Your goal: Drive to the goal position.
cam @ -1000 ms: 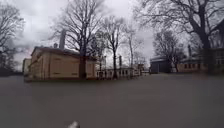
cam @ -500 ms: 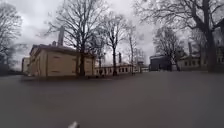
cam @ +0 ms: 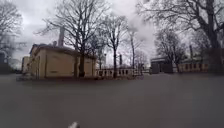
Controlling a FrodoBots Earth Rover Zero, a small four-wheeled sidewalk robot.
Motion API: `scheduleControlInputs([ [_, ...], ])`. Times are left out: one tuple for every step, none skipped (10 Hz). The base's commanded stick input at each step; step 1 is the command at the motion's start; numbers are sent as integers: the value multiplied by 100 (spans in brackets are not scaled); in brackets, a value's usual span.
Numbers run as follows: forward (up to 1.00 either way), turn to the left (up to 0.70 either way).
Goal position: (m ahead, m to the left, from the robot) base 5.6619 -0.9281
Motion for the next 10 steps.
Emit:
scheduleControlInputs([
  [100, -28],
  [100, -37],
  [100, -40],
  [100, -40],
  [100, -40],
  [100, -40],
  [100, -29],
  [100, -4],
  [100, 0],
  [100, 0],
])
